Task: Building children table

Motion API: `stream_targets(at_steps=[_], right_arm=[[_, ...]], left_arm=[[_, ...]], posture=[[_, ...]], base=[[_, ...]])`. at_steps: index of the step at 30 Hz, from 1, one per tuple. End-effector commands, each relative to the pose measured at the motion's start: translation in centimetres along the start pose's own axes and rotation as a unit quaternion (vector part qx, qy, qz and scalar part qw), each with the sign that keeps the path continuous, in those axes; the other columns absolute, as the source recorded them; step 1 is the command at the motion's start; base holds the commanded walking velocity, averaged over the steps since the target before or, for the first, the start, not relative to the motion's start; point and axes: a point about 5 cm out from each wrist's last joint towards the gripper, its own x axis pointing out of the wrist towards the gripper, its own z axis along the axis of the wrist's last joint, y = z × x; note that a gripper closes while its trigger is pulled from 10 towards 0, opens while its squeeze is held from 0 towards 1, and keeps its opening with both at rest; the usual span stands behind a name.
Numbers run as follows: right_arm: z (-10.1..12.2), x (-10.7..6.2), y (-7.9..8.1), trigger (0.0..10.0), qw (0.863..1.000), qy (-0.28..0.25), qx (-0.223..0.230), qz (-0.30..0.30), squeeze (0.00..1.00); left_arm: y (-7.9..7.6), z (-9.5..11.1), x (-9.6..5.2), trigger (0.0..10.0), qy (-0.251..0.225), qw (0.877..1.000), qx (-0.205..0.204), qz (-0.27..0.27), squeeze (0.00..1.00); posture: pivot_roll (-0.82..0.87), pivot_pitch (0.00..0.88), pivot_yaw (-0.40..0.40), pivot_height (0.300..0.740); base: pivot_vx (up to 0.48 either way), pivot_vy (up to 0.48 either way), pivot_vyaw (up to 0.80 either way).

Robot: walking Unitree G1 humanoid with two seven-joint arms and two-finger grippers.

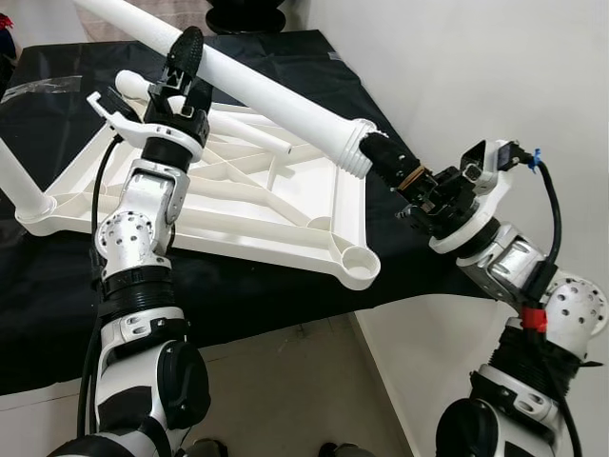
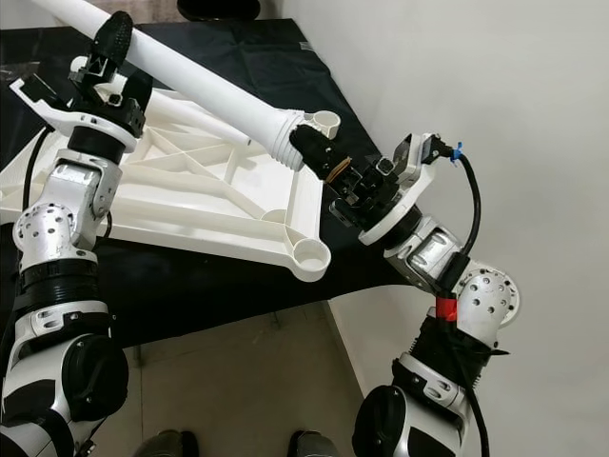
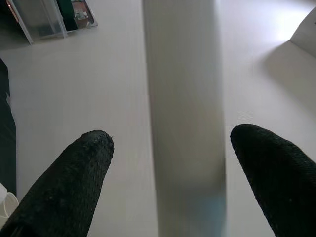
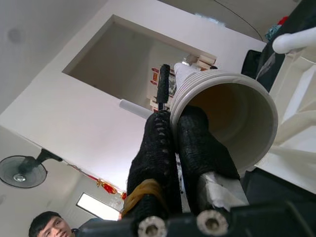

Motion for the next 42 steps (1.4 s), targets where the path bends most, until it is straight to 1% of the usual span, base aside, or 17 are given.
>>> stream_targets(at_steps=[1,6,7,10,11,20,23,24,26,27,28,29,31,32,35,36,42], right_arm=[[-0.4,0.0,0.6,0.0,1.000,0.018,-0.009,0.019,0.00],[-0.8,0.0,0.8,0.0,0.999,0.028,-0.008,0.026,0.00],[-0.9,0.0,0.9,0.0,0.999,0.032,-0.009,0.028,0.00],[-0.9,-0.1,1.0,0.0,0.999,0.034,-0.009,0.029,0.00],[-1.0,-0.1,1.0,0.0,0.999,0.035,-0.009,0.028,0.00],[-0.8,0.2,0.8,0.0,0.999,0.033,-0.013,0.020,0.00],[-0.8,0.2,0.7,0.0,0.999,0.025,-0.033,0.002,0.00],[-0.7,0.2,0.6,10.0,0.999,0.021,-0.048,-0.010,0.00],[-0.7,0.3,0.5,10.0,0.998,0.019,-0.058,-0.018,0.00],[-0.6,0.3,0.5,10.0,0.997,0.011,-0.068,-0.016,0.27],[-0.6,0.3,0.5,10.0,0.997,0.011,-0.068,-0.016,0.27],[-0.7,0.2,0.5,10.0,0.997,0.012,-0.079,-0.019,1.00],[-1.0,-0.2,0.6,10.0,0.995,0.026,-0.095,-0.014,1.00],[-1.0,-0.2,0.6,10.0,0.995,0.026,-0.095,-0.014,1.00],[-1.1,-0.8,0.8,10.0,0.993,0.046,-0.110,-0.010,1.00],[-1.1,-1.3,0.7,10.0,0.991,0.057,-0.118,-0.015,1.00],[-1.1,-1.3,0.7,10.0,0.991,0.057,-0.118,-0.015,1.00]], left_arm=[[0.2,-0.1,0.1,10.0,0.001,1.000,-0.008,0.005,0.00],[-0.1,0.0,0.3,10.0,0.000,1.000,-0.008,-0.001,0.00],[-0.3,0.0,0.4,8.8,0.000,1.000,-0.011,-0.006,0.00],[-0.4,0.1,0.4,8.8,-0.001,1.000,-0.014,-0.010,0.00],[-0.4,0.1,0.4,0.0,-0.001,1.000,-0.016,-0.013,0.00],[-0.9,0.1,0.2,0.0,0.004,1.000,-0.018,-0.019,0.00],[-1.1,0.1,0.2,0.0,0.011,1.000,-0.010,-0.023,0.00],[-1.2,0.1,0.2,0.0,0.013,1.000,-0.008,-0.025,0.00],[-1.3,0.1,0.2,0.0,0.015,1.000,-0.007,-0.026,0.00],[-1.5,0.1,0.2,0.0,0.019,0.999,-0.004,-0.030,0.00],[-1.5,0.1,0.2,0.0,0.019,0.999,-0.004,-0.030,0.00],[-1.7,0.1,0.3,0.0,0.025,0.999,0.003,-0.036,0.00],[-2.3,0.2,0.4,0.0,0.041,0.998,0.018,-0.048,0.00],[-2.3,0.2,0.4,0.0,0.041,0.998,0.018,-0.048,0.00],[-2.8,0.3,0.6,0.0,0.060,0.996,0.035,-0.061,0.00],[-3.1,0.3,0.7,0.0,0.071,0.994,0.046,-0.068,0.00],[-3.1,0.3,0.7,0.0,0.071,0.994,0.046,-0.068,0.00]], posture=[[-0.11,0.136,-0.053,0.740],[-0.11,0.137,-0.052,0.740],[-0.11,0.137,-0.052,0.740],[-0.11,0.137,-0.052,0.740],[-0.11,0.139,-0.053,0.740],[-0.11,0.136,-0.054,0.740],[-0.11,0.133,-0.053,0.740],[-0.10,0.133,-0.052,0.740],[-0.10,0.133,-0.052,0.740],[-0.10,0.128,-0.051,0.740],[-0.10,0.128,-0.051,0.740],[-0.10,0.127,-0.048,0.740],[-0.10,0.121,-0.045,0.740],[-0.10,0.121,-0.045,0.740],[-0.10,0.120,-0.042,0.740],[-0.10,0.120,-0.042,0.740],[-0.10,0.120,-0.042,0.740]], base=[[0.000,0.000,0.00],[0.000,0.000,0.00],[0.000,0.000,0.00],[0.000,0.000,0.00],[0.000,0.000,0.00],[0.000,0.000,0.00],[0.000,0.000,0.00],[0.000,0.000,0.00],[0.000,0.000,0.00],[0.000,0.000,0.00],[0.000,0.000,0.00],[0.000,0.000,0.00],[0.000,0.000,0.00],[0.000,0.000,0.00],[0.000,0.000,0.00],[0.000,0.000,0.00],[0.000,0.000,0.00]])
